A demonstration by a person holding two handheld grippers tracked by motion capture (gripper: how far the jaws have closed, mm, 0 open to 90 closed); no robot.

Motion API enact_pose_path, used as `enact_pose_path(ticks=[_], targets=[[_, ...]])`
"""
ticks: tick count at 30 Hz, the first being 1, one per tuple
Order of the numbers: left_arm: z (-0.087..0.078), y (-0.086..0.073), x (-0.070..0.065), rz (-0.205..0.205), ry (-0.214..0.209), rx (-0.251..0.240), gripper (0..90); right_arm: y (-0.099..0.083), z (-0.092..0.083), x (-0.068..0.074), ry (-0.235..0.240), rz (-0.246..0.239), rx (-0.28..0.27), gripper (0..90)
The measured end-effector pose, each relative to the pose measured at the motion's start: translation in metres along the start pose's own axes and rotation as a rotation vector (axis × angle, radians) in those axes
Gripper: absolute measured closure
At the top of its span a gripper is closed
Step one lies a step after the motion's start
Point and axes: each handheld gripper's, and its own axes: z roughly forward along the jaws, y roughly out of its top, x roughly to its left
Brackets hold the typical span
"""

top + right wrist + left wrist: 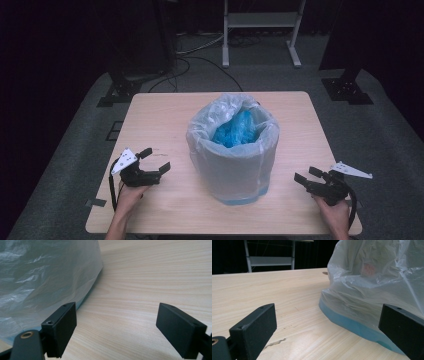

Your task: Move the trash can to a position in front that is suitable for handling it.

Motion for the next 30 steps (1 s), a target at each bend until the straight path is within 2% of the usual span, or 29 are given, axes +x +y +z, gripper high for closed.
enact_pose_path(ticks=[7,8,10,11,16,19,20,21,28,30], targets=[[-0.003,0.002,0.002,-0.010,0.012,-0.014,0.4,0.017,0.015,0.010,0.032,-0.047,0.036,15.5],[-0.003,0.002,0.002,-0.008,0.014,-0.014,0.4,0.027,0.021,0.014,0.039,-0.069,0.043,15.4],[-0.004,0.002,0.002,-0.008,0.014,-0.016,0.4,0.032,0.024,0.015,0.043,-0.081,0.043,15.5],[-0.004,0.003,0.003,-0.009,0.015,-0.016,0.3,0.044,0.031,0.017,0.053,-0.101,0.040,15.5],[-0.008,0.003,0.006,-0.017,0.023,-0.026,0.4,0.061,0.044,0.021,0.072,-0.111,0.039,15.5],[-0.010,0.003,0.010,-0.026,0.030,-0.025,0.4,0.075,0.060,0.028,0.086,-0.131,0.050,15.5],[-0.010,0.003,0.010,-0.026,0.030,-0.025,0.4,0.075,0.060,0.028,0.086,-0.131,0.050,15.5],[-0.010,0.004,0.011,-0.023,0.033,-0.026,0.4,0.081,0.068,0.032,0.090,-0.152,0.053,15.5],[-0.015,0.011,0.017,-0.030,0.041,-0.039,0.4,0.090,0.088,0.043,0.116,-0.178,0.076,15.5],[-0.019,0.015,0.018,-0.039,0.029,-0.055,0.4,0.092,0.095,0.049,0.132,-0.185,0.078,15.7]])
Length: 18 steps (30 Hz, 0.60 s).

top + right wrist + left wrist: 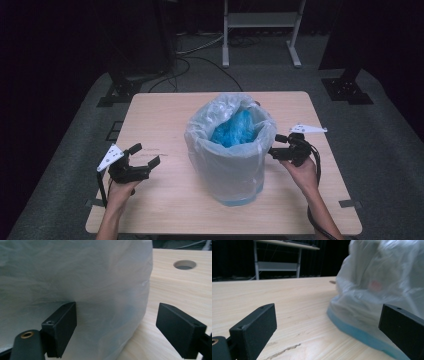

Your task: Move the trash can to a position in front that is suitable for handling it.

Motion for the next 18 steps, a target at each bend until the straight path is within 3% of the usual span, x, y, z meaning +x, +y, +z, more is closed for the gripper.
enact_pose_path(ticks=[7,10,13,18], targets=[[-0.013,0.022,0.005,0.016,-0.022,-0.026,0.4,0.009,0.015,0.009,0.024,-0.023,0.015,15.7],[-0.016,0.032,0.007,0.023,-0.027,-0.036,0.4,0.015,0.030,0.016,0.043,-0.033,0.020,15.7],[-0.016,0.039,0.010,-0.003,-0.062,-0.041,0.4,0.020,0.041,0.022,0.056,-0.046,0.024,15.7],[-0.014,0.047,0.011,-0.003,-0.070,-0.052,0.4,0.027,0.055,0.030,0.069,-0.069,0.033,15.7]])
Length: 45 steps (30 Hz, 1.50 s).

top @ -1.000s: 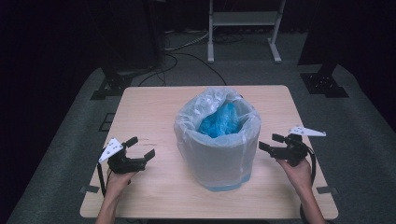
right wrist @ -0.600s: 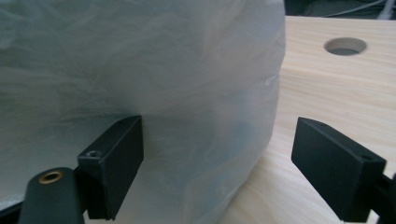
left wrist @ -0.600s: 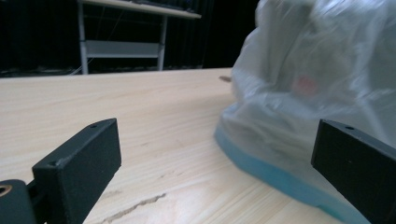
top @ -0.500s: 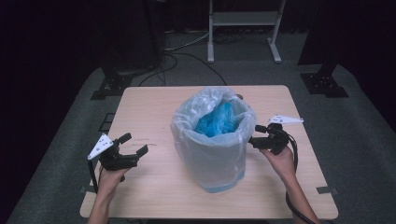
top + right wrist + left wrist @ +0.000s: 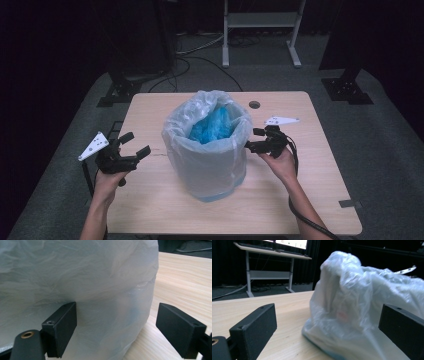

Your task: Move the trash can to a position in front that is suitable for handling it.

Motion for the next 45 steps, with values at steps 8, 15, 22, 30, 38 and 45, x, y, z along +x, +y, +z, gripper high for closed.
enact_pose_path(ticks=[8,15,22,30,38,45], targets=[[0.006,0.026,-0.005,0.040,-0.028,-0.007,0.4,0.013,0.025,0.016,0.048,-0.039,0.021,15.7],[0.014,0.041,-0.007,0.060,-0.039,-0.004,0.4,0.018,0.039,0.026,0.081,-0.062,0.029,15.7],[0.024,0.053,-0.007,0.080,-0.038,0.022,0.4,0.021,0.051,0.035,0.115,-0.076,0.033,15.7],[0.042,0.058,0.003,0.067,-0.001,0.110,6.0,0.012,0.041,0.026,0.106,-0.056,0.048,15.6],[0.052,0.051,0.009,0.037,0.055,0.142,27.1,0.015,0.014,0.017,0.083,-0.045,0.014,15.6],[0.057,0.052,0.006,0.080,0.068,0.176,42.1,0.030,-0.008,0.015,0.081,-0.050,-0.023,15.6]])
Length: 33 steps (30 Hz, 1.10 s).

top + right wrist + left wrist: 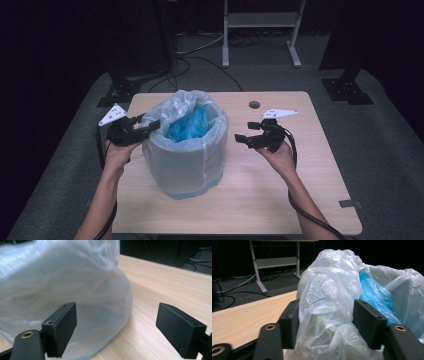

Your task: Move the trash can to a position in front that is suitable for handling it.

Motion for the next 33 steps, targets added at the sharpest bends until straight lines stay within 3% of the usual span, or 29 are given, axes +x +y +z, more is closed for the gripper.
enact_pose_path(ticks=[4,9,13,17,22,29,33], targets=[[-0.001,0.002,-0.001,0.004,0.024,-0.010,46.3,0.011,-0.006,0.003,0.008,-0.008,-0.024,15.6],[-0.007,0.004,-0.001,0.003,0.052,-0.035,59.1,0.036,-0.010,0.013,0.028,-0.031,-0.062,15.6],[-0.012,0.006,-0.001,0.011,0.062,-0.053,68.6,0.053,-0.008,0.023,0.046,-0.049,-0.079,15.6],[-0.016,0.007,-0.002,0.021,0.053,-0.072,77.5,0.069,0.001,0.034,0.034,-0.083,-0.070,15.7],[-0.020,0.007,-0.004,0.023,0.039,-0.086,82.5,0.077,0.017,0.041,0.032,-0.091,-0.050,15.7],[-0.028,0.004,-0.002,0.002,0.017,-0.111,84.3,0.076,0.037,0.037,0.023,-0.055,-0.018,15.8],[-0.029,0.005,-0.001,-0.018,0.001,-0.119,85.1,0.074,0.044,0.036,0.024,-0.047,0.000,24.3]])
